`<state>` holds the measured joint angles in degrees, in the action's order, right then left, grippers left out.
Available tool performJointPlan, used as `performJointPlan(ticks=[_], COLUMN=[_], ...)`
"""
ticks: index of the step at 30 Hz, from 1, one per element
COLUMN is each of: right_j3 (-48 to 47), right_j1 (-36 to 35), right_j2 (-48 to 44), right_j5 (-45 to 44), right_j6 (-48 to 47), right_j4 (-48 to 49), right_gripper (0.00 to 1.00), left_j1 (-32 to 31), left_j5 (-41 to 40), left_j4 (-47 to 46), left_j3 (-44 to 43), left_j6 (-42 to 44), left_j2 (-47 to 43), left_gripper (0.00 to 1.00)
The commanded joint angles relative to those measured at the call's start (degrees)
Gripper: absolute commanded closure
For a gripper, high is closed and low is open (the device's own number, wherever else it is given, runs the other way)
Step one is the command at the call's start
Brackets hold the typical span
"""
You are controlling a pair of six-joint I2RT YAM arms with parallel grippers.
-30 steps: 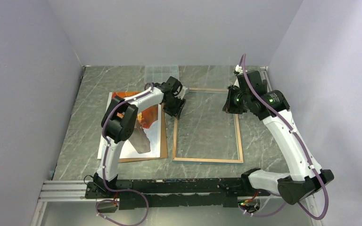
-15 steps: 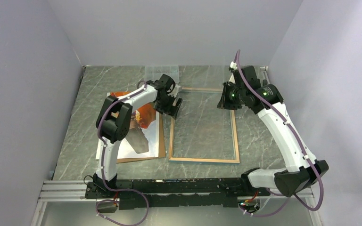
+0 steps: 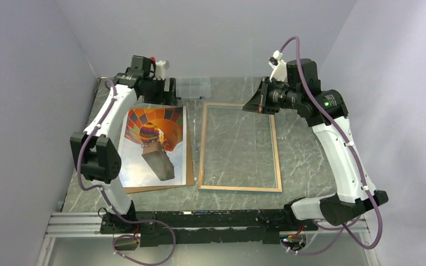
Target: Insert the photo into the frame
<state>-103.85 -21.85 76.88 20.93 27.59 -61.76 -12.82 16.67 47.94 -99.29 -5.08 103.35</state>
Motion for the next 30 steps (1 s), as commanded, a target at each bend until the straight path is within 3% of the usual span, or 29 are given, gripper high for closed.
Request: performJointPlan(ticks=[1, 4, 11, 18, 30], right_j3=[7.38, 18.37, 31.99, 35.37, 36.69], right_j1=[2.50, 6.90, 13.65, 17.88, 18.75], right_j2=[-1.34, -2.25, 2.39, 6.83, 9.33], right_j5=[13.78, 20.38, 21.30, 17.01, 5.82], right_j6=[2.23, 2.96, -5.94, -10.74, -12.33], right_j4=[7.60, 14.21, 17.46, 17.64, 18.00], right_gripper=[1.00, 1.00, 1.00, 1.00, 1.00], left_j1=[0.74, 0.78, 0.30, -2.03, -6.65], left_j5=[-1.43, -2.15, -1.95, -2.59, -3.87], left_j4=[0.82, -0.08, -1.27, -2.39, -2.58], left_j3=[3.47, 6.68, 10.36, 12.25, 12.00], left_j6=[1.99, 2.25, 3.00, 4.19, 6.36], left_j2=[-3.57, -3.86, -0.68, 0.98, 4.32], left_gripper=[0.06, 0.06, 0.06, 0.07, 0.09])
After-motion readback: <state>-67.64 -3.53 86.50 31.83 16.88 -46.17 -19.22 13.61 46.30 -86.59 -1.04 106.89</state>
